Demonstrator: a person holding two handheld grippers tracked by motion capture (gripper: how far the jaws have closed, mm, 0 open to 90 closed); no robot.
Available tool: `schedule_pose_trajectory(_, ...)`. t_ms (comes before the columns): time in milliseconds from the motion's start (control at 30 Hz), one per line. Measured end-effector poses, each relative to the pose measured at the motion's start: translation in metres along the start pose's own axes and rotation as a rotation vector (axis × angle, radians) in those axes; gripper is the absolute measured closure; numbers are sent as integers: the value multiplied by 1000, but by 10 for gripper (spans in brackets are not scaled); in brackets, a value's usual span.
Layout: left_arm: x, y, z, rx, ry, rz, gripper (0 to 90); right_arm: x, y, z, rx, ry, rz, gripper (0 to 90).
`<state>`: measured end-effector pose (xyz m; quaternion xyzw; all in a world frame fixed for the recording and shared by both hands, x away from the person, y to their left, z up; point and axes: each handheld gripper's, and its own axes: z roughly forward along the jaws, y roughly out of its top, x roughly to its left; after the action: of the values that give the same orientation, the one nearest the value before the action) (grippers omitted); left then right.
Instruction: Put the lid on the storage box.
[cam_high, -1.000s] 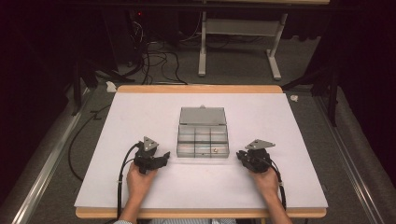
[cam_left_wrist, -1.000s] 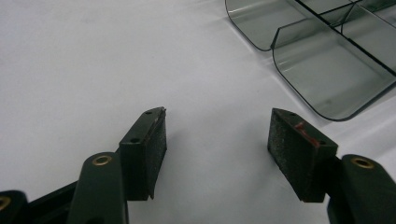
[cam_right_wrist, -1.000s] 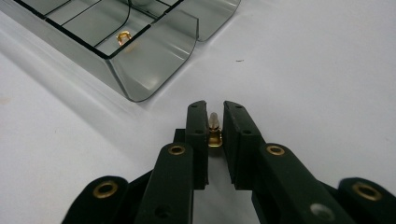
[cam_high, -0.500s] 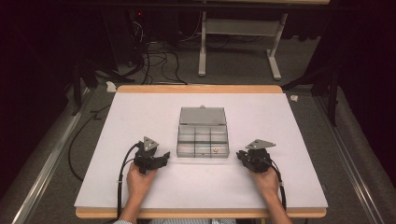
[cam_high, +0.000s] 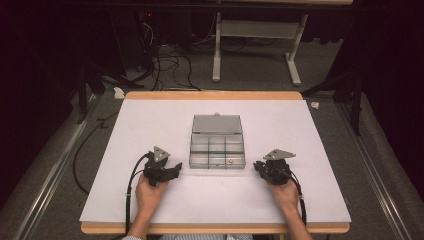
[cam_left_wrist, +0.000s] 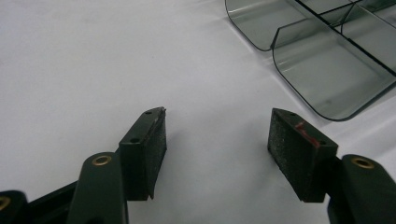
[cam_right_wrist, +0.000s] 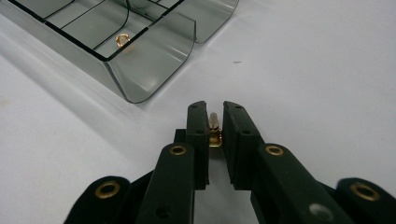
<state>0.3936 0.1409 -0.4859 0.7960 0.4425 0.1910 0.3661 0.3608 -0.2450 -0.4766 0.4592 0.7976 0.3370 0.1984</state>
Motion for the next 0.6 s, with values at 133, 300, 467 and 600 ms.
schedule_pose_trajectory(133, 0, 0, 0, 0, 0, 1, 373, 0, 0, -2, -5, -4, -1, 820)
schedule_pose_trajectory(300, 0, 0, 0, 0, 0, 1, 373, -1, 1, -5, -18, -2, 3, 820)
schedule_pose_trajectory(467, 0, 0, 0, 0, 0, 0, 373, -2, 2, -10, -39, 10, 6, 820)
schedule_pose_trajectory(600, 0, 0, 0, 0, -1, 0, 372, -1, 4, -14, -54, 23, 14, 820)
